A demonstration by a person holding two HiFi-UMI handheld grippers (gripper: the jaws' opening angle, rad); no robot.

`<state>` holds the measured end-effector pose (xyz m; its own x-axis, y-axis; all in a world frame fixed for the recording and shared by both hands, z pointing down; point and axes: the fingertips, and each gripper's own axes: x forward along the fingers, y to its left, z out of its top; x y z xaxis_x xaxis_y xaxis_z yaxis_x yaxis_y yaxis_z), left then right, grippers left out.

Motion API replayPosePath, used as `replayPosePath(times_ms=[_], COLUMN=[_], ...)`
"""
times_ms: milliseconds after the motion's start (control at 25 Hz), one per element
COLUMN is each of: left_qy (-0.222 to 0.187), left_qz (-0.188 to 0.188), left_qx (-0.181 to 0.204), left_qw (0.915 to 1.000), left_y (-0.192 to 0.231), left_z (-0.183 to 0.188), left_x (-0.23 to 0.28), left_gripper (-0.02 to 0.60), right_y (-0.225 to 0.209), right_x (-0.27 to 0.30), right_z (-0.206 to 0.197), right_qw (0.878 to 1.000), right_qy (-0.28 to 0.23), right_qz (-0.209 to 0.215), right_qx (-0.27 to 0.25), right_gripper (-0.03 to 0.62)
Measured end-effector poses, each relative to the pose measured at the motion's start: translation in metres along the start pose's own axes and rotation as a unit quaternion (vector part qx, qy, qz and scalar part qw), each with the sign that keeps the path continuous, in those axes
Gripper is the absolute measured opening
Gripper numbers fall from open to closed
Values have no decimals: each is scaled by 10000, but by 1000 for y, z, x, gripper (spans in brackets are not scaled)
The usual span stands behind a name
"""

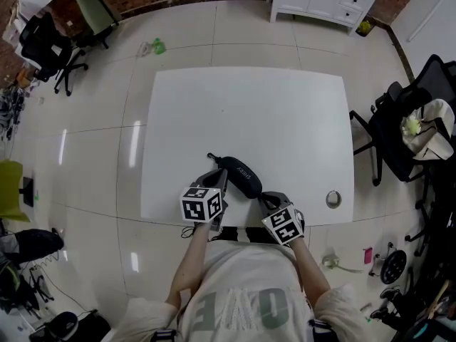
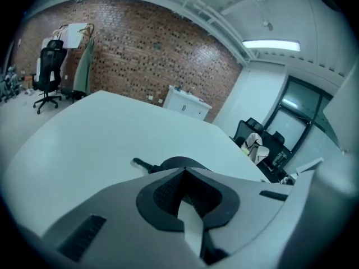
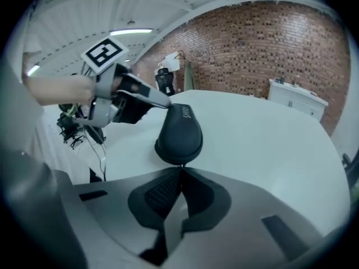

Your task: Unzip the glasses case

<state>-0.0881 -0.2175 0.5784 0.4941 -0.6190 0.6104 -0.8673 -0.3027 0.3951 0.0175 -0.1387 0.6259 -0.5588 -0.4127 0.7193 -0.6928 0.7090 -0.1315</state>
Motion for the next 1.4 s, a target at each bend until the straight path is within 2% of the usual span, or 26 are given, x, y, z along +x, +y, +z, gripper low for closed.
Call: replayPosePath(times_ms=[120,240,360,520,640,880,1080,1400], left_qy=[78,139,125,352,333,379,365,364], left_qz=[48,-81,-251,-348,-314,-428,-505,-600], left_qx=[236,623,1073,1625,1829,1628,1547,1330], left_qw=[9997,9979,9938,9855,9821,9850,9860,9886], left_y=[3,-2,-22,-49,-55,-54,-55,-54], left_z=[0,6,14,2,-2,-3,-2,-2], left_x=[5,14,16,22,27,28,29,30], left_gripper=[0,0,0,0,0,0,0,0], right_y=[31,55,66,75,73,57,16,-25], right_x=[2,9,17,25,27,19,16,40], right_z=[1,3,9,15,12,6,11,39], right_qw=[9974,9913,9902,9898,9898,9903,9964,9885], right_qy=[4,120,189,286,368,469,411,481], right_qz=[440,721,795,883,857,709,232,130], right_qx=[-578,-1095,-1131,-1080,-1074,-1099,-702,-1425], right_gripper=[2,2,2,2,2,2,2,2])
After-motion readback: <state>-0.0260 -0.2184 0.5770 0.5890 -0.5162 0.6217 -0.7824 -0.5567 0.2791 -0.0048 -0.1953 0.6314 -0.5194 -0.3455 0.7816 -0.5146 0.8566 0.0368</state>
